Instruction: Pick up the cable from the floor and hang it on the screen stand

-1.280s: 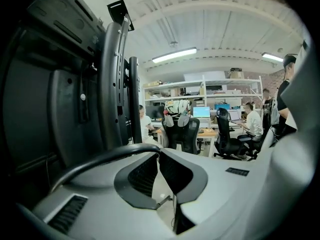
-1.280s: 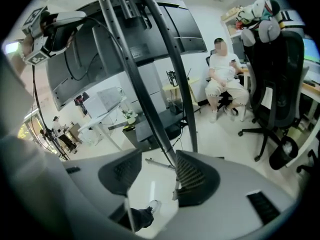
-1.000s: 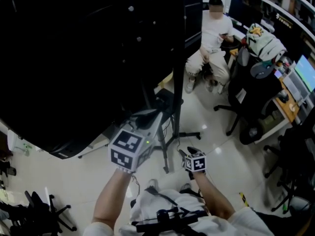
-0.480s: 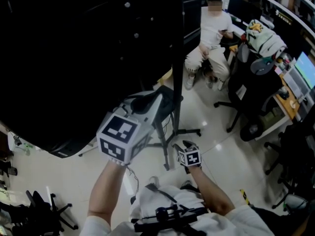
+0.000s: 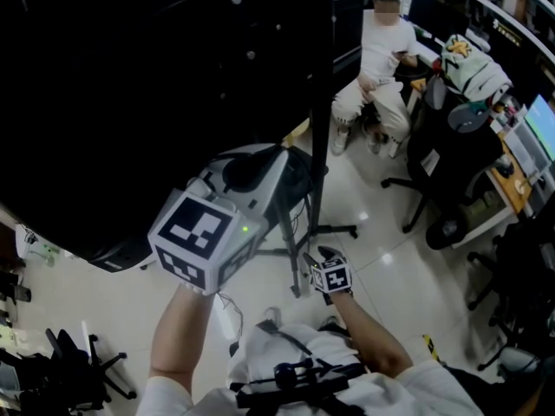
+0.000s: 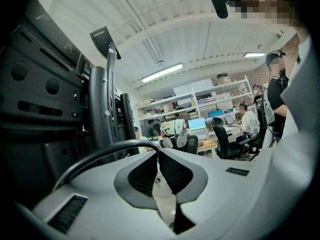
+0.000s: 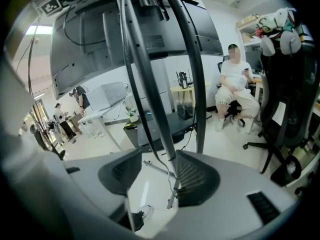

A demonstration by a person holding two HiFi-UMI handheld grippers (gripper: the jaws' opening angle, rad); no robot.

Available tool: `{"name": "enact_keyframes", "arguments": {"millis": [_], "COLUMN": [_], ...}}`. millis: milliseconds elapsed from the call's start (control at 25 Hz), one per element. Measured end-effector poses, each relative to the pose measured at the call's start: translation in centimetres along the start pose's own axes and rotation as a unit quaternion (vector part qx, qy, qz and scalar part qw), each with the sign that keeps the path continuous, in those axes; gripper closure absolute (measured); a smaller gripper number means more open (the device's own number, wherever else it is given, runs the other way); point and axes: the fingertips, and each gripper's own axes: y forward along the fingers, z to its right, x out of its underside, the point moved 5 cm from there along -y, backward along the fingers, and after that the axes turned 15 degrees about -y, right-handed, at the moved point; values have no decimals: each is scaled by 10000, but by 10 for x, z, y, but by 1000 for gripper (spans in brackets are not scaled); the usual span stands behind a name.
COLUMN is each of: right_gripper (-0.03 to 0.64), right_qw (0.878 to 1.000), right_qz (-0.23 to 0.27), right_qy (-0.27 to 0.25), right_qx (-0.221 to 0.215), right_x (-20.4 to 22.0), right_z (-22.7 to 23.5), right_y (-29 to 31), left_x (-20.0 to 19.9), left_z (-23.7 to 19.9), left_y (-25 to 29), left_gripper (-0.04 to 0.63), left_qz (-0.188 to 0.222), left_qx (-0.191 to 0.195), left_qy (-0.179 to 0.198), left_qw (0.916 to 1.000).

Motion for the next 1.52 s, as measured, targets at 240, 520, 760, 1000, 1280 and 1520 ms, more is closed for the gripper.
{"name": "enact_keyframes", "arguments": {"millis": [240,520,760,1000,1280,1520], "right_gripper": [379,379,391,405,417,470], "right_qw": [9999,10000,9999,9997,9996,9989], "right_qz": [-72,-68,23,65,-59,-58], "right_qy": [2,43,26,-82,-256,-459], "right_qx": [-157,36,169,220,104,-12], "right_x": [10,8,-2,-18,-21,-27], "right_z": [-14,0,14,27,22,5], "right_y": [8,10,11,10,24,28], "left_x": [-9,-22,-27,-35,-41,-48], "left_z": [1,9,13,12,10,5], "left_y": [-8,-12,-12,-10,-12,-21], "left_gripper": [578,578,578,578,578,578], "left_qz": [74,219,235,369,410,484], "left_qx": [127,232,291,283,274,181], "left_qy": [-49,54,110,125,137,160], "left_qw": [9999,9995,9992,9988,9987,9985]}}
